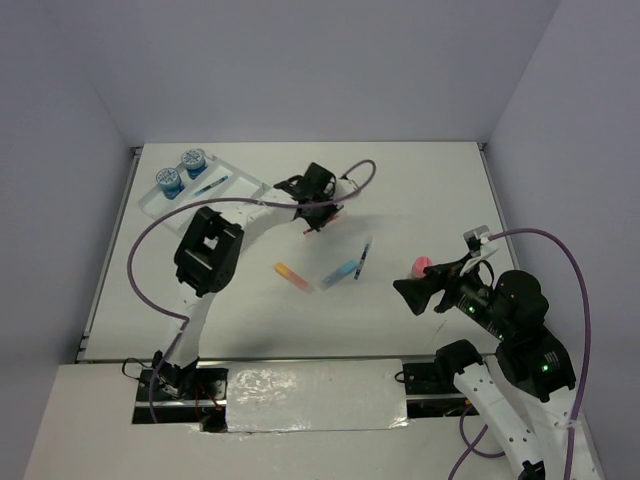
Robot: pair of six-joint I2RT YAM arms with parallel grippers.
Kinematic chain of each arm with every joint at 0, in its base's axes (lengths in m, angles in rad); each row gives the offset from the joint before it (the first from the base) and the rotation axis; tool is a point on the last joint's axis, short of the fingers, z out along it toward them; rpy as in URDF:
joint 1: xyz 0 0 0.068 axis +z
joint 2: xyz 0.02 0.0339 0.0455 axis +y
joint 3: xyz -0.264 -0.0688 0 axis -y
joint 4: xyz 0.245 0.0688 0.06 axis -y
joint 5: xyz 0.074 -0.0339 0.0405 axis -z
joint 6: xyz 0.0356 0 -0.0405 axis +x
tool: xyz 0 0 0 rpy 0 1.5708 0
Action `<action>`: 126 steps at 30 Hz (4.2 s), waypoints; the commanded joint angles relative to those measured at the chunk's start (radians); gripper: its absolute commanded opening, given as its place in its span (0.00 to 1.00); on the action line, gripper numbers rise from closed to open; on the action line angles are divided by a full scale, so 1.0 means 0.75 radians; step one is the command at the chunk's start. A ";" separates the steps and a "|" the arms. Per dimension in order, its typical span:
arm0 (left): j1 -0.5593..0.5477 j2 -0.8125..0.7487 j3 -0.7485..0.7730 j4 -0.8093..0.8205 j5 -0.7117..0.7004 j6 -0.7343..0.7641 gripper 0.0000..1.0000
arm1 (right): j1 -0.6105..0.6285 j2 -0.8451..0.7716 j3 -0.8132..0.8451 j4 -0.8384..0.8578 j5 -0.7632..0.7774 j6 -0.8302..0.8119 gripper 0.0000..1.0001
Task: Sort the stationery into containers
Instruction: Pick up the pen from the center of the board, then place the pen in the storage box, then pick up the pen from the center of the board.
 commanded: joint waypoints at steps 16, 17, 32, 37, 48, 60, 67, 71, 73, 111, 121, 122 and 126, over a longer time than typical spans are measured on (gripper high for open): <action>0.788 -0.355 -0.265 0.379 -0.033 -0.097 0.00 | 0.004 -0.067 -0.015 0.050 -0.070 -0.044 1.00; 0.798 -0.365 -0.279 0.398 -0.033 -0.099 0.00 | 0.004 -0.069 -0.013 0.048 -0.074 -0.044 1.00; 0.911 -0.331 -0.284 0.425 -0.083 -0.093 0.05 | 0.006 -0.080 0.001 0.011 -0.072 -0.070 1.00; 0.915 -0.306 -0.290 0.439 -0.099 -0.095 0.34 | 0.004 -0.074 0.001 0.015 -0.070 -0.070 1.00; 0.823 -0.467 -0.224 0.437 -0.134 -0.232 0.99 | 0.004 -0.061 0.003 0.001 -0.027 -0.076 1.00; -0.030 -0.433 0.096 -0.124 -0.731 -0.935 0.96 | 0.004 -0.086 0.124 -0.055 0.227 0.071 1.00; -0.257 -0.301 0.033 -0.046 -0.482 -0.872 0.77 | 0.004 -0.104 0.198 -0.130 0.165 0.077 1.00; -0.363 -0.133 0.150 -0.166 -0.585 -0.872 0.78 | 0.004 -0.116 0.206 -0.137 0.124 0.091 1.00; -0.366 -0.098 0.156 -0.175 -0.563 -0.894 0.77 | 0.004 -0.127 0.202 -0.128 0.124 0.100 1.00; -0.435 0.097 0.221 0.021 -0.206 -0.837 0.01 | 0.002 -0.127 0.132 -0.051 0.057 0.124 1.00; -0.249 -0.304 0.073 0.287 -0.099 -0.194 0.00 | 0.004 -0.143 0.136 -0.055 0.071 0.104 1.00; -0.223 -0.385 0.016 0.368 -0.160 -0.102 0.00 | 0.004 -0.143 0.138 -0.043 0.063 0.104 1.00; 0.063 -0.453 -0.128 0.396 -0.148 0.222 0.00 | 0.004 -0.141 0.148 -0.024 0.045 0.083 1.00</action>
